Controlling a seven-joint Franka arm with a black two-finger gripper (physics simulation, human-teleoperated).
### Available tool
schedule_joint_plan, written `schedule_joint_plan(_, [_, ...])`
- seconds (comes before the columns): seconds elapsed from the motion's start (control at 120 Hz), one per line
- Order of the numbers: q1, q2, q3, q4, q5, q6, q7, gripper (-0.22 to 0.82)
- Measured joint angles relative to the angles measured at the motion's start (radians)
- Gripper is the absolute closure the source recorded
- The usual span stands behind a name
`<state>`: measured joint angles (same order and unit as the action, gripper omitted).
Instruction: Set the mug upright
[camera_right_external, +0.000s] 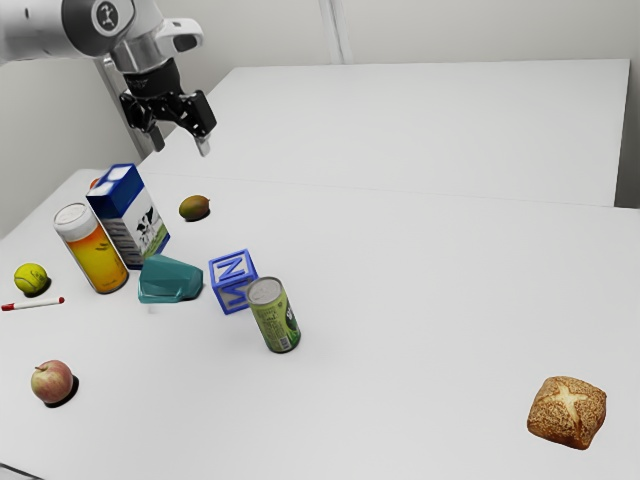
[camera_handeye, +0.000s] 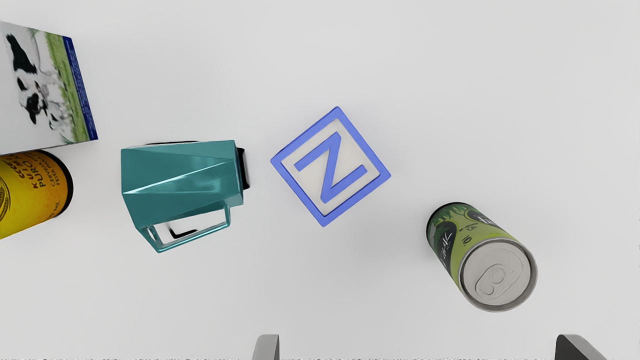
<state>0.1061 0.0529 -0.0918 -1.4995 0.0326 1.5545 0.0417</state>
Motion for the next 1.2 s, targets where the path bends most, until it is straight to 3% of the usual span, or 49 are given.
schedule_joint_plan(0.3, [0.015,-0.011,-0.001,-0.019,-0.001,-0.013,-0.039,0.00])
schedule_joint_plan(0.783, [0.084,-0.032,0.005,-0.245,-0.230,0.088,0.017,0.00])
schedule_joint_plan(1.2, [0.314,0.017,0.005,-0.330,-0.256,0.138,0.156,0.00])
